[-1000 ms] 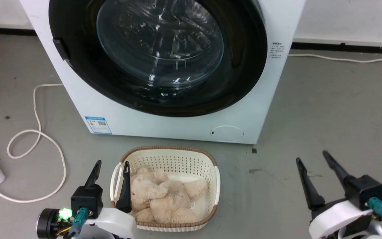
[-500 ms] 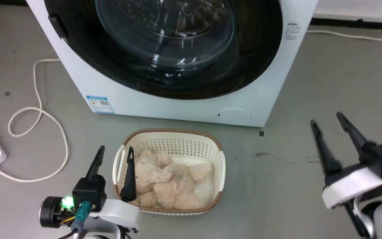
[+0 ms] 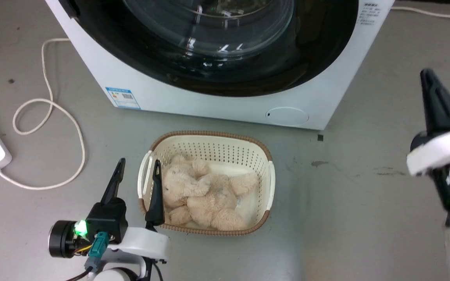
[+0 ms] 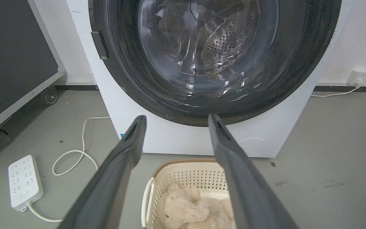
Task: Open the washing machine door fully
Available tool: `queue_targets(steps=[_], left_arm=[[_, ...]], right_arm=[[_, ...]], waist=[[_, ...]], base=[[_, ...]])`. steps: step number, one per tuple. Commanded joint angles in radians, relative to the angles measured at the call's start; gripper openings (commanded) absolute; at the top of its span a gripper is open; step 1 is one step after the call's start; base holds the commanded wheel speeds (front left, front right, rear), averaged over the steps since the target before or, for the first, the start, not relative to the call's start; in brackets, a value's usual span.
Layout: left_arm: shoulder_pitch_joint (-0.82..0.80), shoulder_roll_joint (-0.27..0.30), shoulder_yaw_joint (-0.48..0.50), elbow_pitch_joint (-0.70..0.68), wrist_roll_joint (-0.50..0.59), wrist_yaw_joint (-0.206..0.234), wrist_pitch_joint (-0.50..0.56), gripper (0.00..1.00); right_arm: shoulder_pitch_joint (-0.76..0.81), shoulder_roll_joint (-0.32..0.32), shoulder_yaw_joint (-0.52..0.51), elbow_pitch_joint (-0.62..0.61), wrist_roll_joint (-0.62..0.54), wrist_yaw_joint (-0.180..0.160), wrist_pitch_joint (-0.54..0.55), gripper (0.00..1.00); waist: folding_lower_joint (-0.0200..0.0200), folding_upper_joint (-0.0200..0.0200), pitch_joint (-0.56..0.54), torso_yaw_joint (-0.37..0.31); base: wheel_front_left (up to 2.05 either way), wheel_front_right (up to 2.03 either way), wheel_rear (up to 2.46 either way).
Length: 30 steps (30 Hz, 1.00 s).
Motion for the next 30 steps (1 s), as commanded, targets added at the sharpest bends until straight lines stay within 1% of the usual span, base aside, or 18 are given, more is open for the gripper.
queue_targets(steps=[1, 8, 13, 23, 30], left_arm=[[-0.02, 0.0, -0.005, -0.008, -0.005, 0.008, -0.011, 1.0], [-0.031, 0.0, -0.019, -0.02, -0.007, 0.018, -0.026, 1.0], [-0.041, 0.0, -0.032, -0.025, -0.013, 0.025, -0.036, 1.0], [-0.056, 0.0, -0.058, -0.038, -0.021, 0.047, -0.057, 1.0], [-0.063, 0.0, -0.078, -0.051, -0.027, 0.061, -0.072, 1.0]], right_arm=[[-0.043, 0.0, -0.007, 0.015, 0.022, 0.0, 0.014, 0.0], [-0.191, 0.008, -0.05, 0.13, 0.108, 0.0, 0.114, 0.0], [-0.293, 0.009, -0.083, 0.193, 0.162, -0.001, 0.156, 0.0], [-0.509, 0.026, -0.212, 0.387, 0.269, -0.001, 0.287, 0.0], [-0.652, 0.028, -0.284, 0.509, 0.309, -0.001, 0.4, 0.0]], waist=[[-0.0002, 0.0, 0.012, 0.006], [-0.0002, 0.0, 0.051, 0.026], [-0.0002, 0.0, 0.075, 0.042], [-0.0002, 0.0, 0.119, 0.067], [-0.0002, 0.0, 0.153, 0.086]], base=[[0.0, 0.0, 0.0], [0.0, 0.0, 0.0], [0.0, 0.0, 0.0], [0.0, 0.0, 0.0], [0.0, 0.0, 0.0]])
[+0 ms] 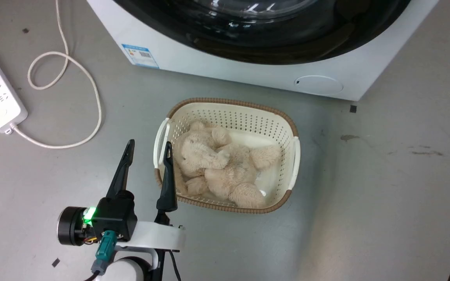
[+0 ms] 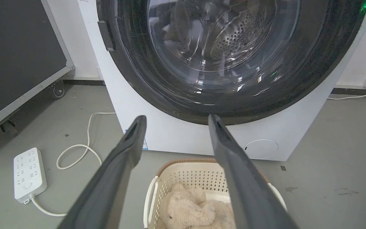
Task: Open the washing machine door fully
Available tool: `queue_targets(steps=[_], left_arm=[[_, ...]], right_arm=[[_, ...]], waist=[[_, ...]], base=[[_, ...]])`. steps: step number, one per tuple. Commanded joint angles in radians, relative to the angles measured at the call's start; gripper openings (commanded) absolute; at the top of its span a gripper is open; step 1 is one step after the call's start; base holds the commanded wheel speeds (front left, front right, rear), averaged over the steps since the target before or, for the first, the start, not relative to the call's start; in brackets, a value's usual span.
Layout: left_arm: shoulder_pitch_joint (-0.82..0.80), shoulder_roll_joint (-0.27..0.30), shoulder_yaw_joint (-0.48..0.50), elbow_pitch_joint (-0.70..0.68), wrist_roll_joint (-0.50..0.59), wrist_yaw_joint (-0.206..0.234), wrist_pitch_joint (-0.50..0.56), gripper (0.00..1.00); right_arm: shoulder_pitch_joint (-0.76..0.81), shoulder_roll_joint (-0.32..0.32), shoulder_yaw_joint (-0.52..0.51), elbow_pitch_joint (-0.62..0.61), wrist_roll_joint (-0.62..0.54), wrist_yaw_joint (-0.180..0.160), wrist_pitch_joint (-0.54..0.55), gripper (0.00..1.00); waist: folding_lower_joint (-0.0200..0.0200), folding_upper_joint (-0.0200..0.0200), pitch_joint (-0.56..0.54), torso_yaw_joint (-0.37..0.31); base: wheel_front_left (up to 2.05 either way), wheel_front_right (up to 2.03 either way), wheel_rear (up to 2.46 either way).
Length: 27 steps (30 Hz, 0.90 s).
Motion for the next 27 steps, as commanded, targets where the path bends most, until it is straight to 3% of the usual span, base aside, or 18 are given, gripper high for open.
queue_targets(steps=[1, 19, 27], left_arm=[[-0.016, 0.0, -0.008, -0.007, -0.002, 0.01, -0.012, 1.0], [-0.05, 0.0, -0.052, -0.036, -0.016, 0.046, -0.05, 1.0], [-0.059, 0.0, -0.069, -0.033, -0.023, 0.063, -0.067, 1.0]], right_arm=[[-0.055, 0.001, -0.019, 0.028, 0.02, 0.0, 0.022, 0.0], [-0.304, -0.003, -0.138, 0.206, 0.037, -0.001, 0.26, 0.0], [-0.314, 0.004, -0.159, 0.221, 0.042, -0.001, 0.378, 0.0]], waist=[[-0.0001, -0.0001, 0.01, 0.008], [-0.0001, -0.0001, 0.095, 0.055], [-0.0001, -0.0001, 0.1, 0.057]], base=[[0.0, 0.0, 0.0], [0.0, 0.0, 0.0], [0.0, 0.0, 0.0]])
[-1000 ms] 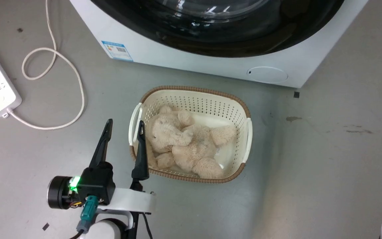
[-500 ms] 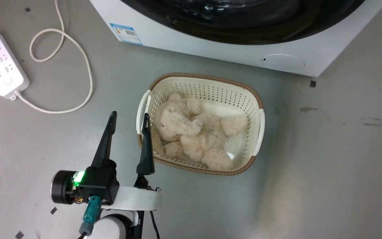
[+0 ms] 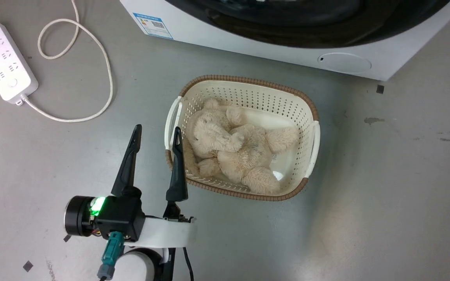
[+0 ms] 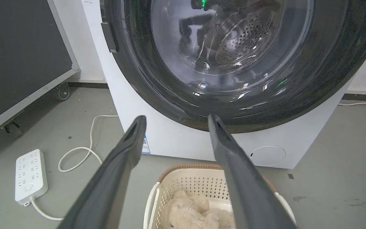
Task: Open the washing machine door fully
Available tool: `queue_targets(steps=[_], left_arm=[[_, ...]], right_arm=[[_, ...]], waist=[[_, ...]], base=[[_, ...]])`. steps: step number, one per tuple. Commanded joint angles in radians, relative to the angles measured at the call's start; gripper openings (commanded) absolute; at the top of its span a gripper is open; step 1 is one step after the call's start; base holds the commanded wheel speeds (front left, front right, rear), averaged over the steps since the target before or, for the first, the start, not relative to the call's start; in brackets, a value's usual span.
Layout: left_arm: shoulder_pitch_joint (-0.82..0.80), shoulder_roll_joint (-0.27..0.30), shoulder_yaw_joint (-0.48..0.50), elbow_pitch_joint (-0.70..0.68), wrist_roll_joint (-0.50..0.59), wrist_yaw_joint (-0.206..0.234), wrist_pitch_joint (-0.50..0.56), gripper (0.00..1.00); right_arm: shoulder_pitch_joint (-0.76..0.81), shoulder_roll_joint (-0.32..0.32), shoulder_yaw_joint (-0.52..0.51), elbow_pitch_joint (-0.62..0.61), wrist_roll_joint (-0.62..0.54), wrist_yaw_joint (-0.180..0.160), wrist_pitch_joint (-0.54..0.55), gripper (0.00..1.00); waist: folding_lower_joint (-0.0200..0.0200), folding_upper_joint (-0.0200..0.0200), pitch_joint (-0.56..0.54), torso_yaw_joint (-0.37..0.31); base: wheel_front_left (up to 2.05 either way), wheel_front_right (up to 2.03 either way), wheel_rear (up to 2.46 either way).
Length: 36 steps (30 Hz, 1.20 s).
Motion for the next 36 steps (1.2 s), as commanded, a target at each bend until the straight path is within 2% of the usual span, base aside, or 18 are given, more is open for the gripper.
queue_targets(steps=[1, 11, 12, 19, 20, 21, 26, 27, 36], left_arm=[[-0.016, 0.0, -0.007, -0.001, -0.006, 0.009, -0.012, 1.0], [0.006, 0.0, 0.0, 0.037, -0.013, 0.009, -0.031, 1.0], [0.015, 0.0, -0.002, 0.047, -0.016, 0.005, -0.035, 1.0], [0.06, 0.0, 0.004, 0.089, -0.017, -0.021, -0.035, 1.0], [0.079, 0.002, 0.002, 0.109, -0.018, -0.036, -0.035, 1.0], [0.079, 0.002, 0.002, 0.109, -0.018, -0.036, -0.035, 1.0], [0.107, 0.004, 0.008, 0.154, -0.025, -0.065, -0.035, 1.0], [0.12, 0.004, 0.008, 0.17, -0.03, -0.086, -0.035, 1.0], [0.146, 0.004, 0.017, 0.182, -0.035, -0.124, -0.035, 1.0]], right_arm=[[-0.002, 0.016, -0.008, 0.015, 0.02, 0.0, 0.035, 0.0], [0.111, 0.071, -0.036, -0.027, 0.09, 0.0, 0.163, 0.0], [0.144, 0.082, -0.033, -0.044, 0.113, 0.0, 0.2, 0.0], [0.313, 0.1, 0.022, -0.114, 0.177, 0.0, 0.271, 0.0], [0.367, 0.101, 0.07, -0.118, 0.227, 0.0, 0.289, 0.0], [0.367, 0.101, 0.07, -0.118, 0.227, 0.0, 0.289, 0.0], [0.48, 0.101, 0.209, -0.124, 0.373, 0.0, 0.278, 0.0], [0.54, 0.102, 0.308, -0.132, 0.457, 0.0, 0.256, 0.0], [0.693, 0.102, 0.586, -0.177, 0.657, 0.0, 0.183, 0.0]], waist=[[0.0, -0.0001, -0.007, -0.002], [0.0, -0.0001, -0.076, -0.026], [0.0, -0.0001, -0.1, -0.028], [0.0, -0.0001, -0.203, -0.037], [0.0, -0.0001, -0.234, -0.037], [0.0, -0.0001, -0.234, -0.037], [0.0, -0.0001, -0.291, -0.035], [0.0, -0.0001, -0.315, -0.032], [0.0, -0.0001, -0.368, -0.004]], base=[[0.0, 0.0, 0.0], [0.0, 0.0, 0.0], [0.0, 0.0, 0.0], [0.0, 0.0, 0.0], [0.0, 0.0, 0.0], [0.0, 0.0, 0.0], [0.0, 0.0, 0.0], [0.0, 0.0, 0.0], [0.0, 0.0, 0.0]])
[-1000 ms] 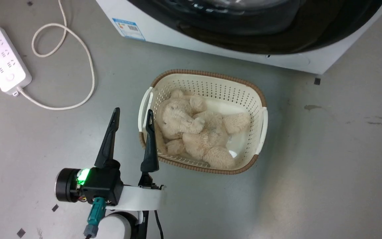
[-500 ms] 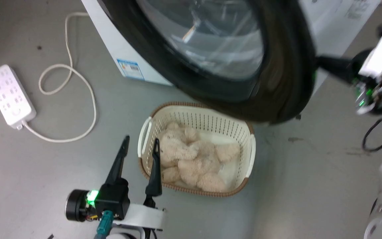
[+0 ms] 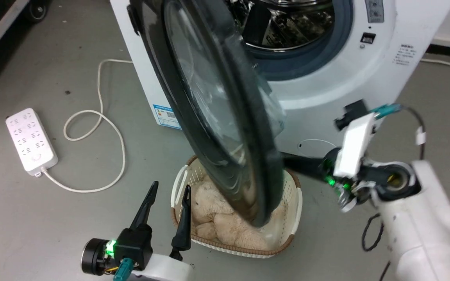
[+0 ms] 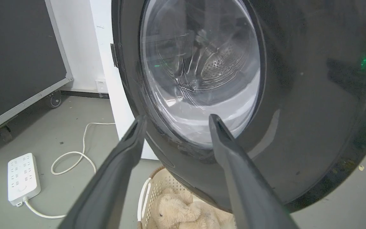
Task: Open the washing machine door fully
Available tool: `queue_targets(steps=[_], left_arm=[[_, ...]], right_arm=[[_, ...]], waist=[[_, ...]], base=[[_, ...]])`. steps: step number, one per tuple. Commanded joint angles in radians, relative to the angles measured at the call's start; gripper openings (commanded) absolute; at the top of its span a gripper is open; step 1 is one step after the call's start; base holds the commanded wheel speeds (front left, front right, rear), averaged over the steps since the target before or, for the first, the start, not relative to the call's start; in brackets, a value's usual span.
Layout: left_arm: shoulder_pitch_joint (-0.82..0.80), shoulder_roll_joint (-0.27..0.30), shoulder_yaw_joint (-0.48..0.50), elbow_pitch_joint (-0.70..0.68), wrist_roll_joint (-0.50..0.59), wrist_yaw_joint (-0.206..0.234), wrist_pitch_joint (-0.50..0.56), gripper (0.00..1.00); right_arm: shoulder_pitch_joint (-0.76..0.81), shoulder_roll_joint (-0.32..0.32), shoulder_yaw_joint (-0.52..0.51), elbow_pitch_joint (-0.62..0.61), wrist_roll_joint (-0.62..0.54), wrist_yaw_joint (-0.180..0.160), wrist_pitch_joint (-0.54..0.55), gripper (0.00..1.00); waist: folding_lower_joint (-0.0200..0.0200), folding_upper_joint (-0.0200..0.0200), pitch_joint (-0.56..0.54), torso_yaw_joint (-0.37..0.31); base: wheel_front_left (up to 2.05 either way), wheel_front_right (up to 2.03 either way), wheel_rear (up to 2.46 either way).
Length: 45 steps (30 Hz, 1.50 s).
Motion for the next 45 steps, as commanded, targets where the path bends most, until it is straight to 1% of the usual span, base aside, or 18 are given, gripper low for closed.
queue_targets(steps=[1, 4, 8, 11, 14, 16, 17, 18, 19, 21, 24, 27, 30, 32, 36, 41, 43, 45], left_arm=[[0.018, 0.003, 0.006, -0.002, -0.003, -0.006, -0.005, 1.0], [0.021, 0.003, 0.013, -0.008, -0.005, -0.011, -0.005, 1.0], [0.023, 0.002, 0.015, -0.008, -0.009, -0.018, -0.005, 1.0], [0.021, 0.001, 0.008, -0.003, -0.015, -0.021, -0.005, 1.0], [0.024, 0.001, 0.003, 0.002, -0.022, -0.019, -0.005, 1.0], [0.028, 0.0, 0.003, 0.005, -0.026, -0.016, -0.005, 1.0], [0.029, 0.0, 0.004, 0.006, -0.028, -0.014, -0.005, 1.0], [0.031, 0.0, 0.006, 0.007, -0.03, -0.013, -0.005, 1.0], [0.032, 0.0, 0.008, 0.008, -0.032, -0.011, -0.005, 1.0], [0.027, 0.0, 0.014, 0.01, -0.036, -0.012, -0.005, 1.0], [0.01, 0.0, 0.031, 0.015, -0.035, -0.014, -0.005, 1.0], [0.006, 0.005, 0.054, 0.019, -0.036, -0.018, -0.005, 1.0], [0.01, 0.012, 0.069, 0.03, -0.039, -0.029, -0.005, 1.0], [0.019, 0.014, 0.081, 0.03, -0.04, -0.031, -0.005, 1.0], [0.049, 0.014, 0.099, 0.023, -0.045, -0.035, -0.005, 1.0], [0.081, 0.011, 0.112, 0.025, -0.069, -0.039, -0.005, 1.0], [0.089, 0.01, 0.115, 0.018, -0.07, -0.037, -0.005, 1.0], [0.097, 0.01, 0.114, 0.015, -0.068, -0.039, -0.005, 1.0]], right_arm=[[0.026, 0.007, 0.027, -0.01, 0.018, 0.001, -0.01, 0.0], [0.05, 0.007, 0.094, -0.023, 0.056, 0.001, -0.04, 0.0], [0.07, 0.007, 0.154, -0.022, 0.11, 0.001, -0.085, 0.0], [0.078, 0.007, 0.196, -0.014, 0.126, 0.001, -0.117, 0.0], [0.087, 0.007, 0.21, -0.009, 0.123, 0.001, -0.146, 0.0], [0.093, 0.005, 0.194, -0.011, 0.1, 0.001, -0.177, 0.0], [0.096, -0.002, 0.178, -0.015, 0.083, 0.001, -0.201, 0.13], [0.1, -0.013, 0.163, -0.025, 0.064, 0.001, -0.226, 0.45], [0.103, -0.03, 0.15, -0.041, 0.036, 0.001, -0.255, 1.0], [0.114, -0.072, 0.123, -0.09, -0.029, 0.001, -0.329, 1.0], [0.142, -0.138, 0.09, -0.194, -0.157, 0.001, -0.493, 1.0], [0.19, -0.226, 0.139, -0.308, -0.35, 0.001, -0.657, 1.0], [0.26, -0.305, 0.172, -0.373, -0.552, 0.001, -0.802, 1.0], [0.31, -0.325, 0.165, -0.409, -0.682, 0.001, -0.895, 1.0], [0.437, -0.282, 0.086, -0.474, -0.887, 0.001, -1.031, 1.0], [0.61, -0.137, -0.056, -0.557, -1.038, 0.001, -1.151, 1.0], [0.671, -0.086, -0.091, -0.592, -1.092, 0.001, -1.185, 1.0], [0.718, -0.047, -0.112, -0.614, -1.119, 0.001, -1.21, 1.0]], waist=[[0.0001, 0.0, -0.007, 0.007], [0.0001, 0.0, -0.01, 0.014], [0.0001, 0.0, -0.018, 0.021], [0.0001, 0.0, -0.026, 0.022], [0.0001, 0.0, -0.043, 0.017], [0.0001, 0.0, -0.056, 0.01], [0.0001, 0.0, -0.064, 0.006], [0.0001, 0.0, -0.072, 0.001], [0.0001, 0.0, -0.076, -0.004], [0.0001, 0.0, -0.083, -0.016], [0.0001, 0.0, -0.094, -0.039], [0.0001, 0.0, -0.108, -0.069], [0.0001, 0.0, -0.126, -0.086], [0.0001, 0.0, -0.136, -0.099], [0.0001, 0.0, -0.153, -0.122], [0.0001, 0.0, -0.16, -0.136], [0.0001, 0.0, -0.16, -0.14], [0.0001, 0.0, -0.159, -0.144]], base=[[0.0, 0.0, 0.0], [0.0, 0.0, 0.0], [0.0, 0.0, 0.0], [0.0, 0.0, 0.0], [0.0, 0.0, 0.0], [0.0, 0.0, 0.0], [0.0, 0.0, 0.0], [0.0, 0.0, 0.0], [0.0, 0.0, 0.0], [0.0, 0.0, 0.0], [0.0, 0.0, 0.0], [0.0, 0.0, 0.0], [0.0, 0.0, 0.0], [0.0, 0.0, 0.0], [0.0, 0.0, 0.0], [0.0, 0.0, 0.0], [0.0, 0.0, 0.0], [0.0, 0.0, 0.0]])
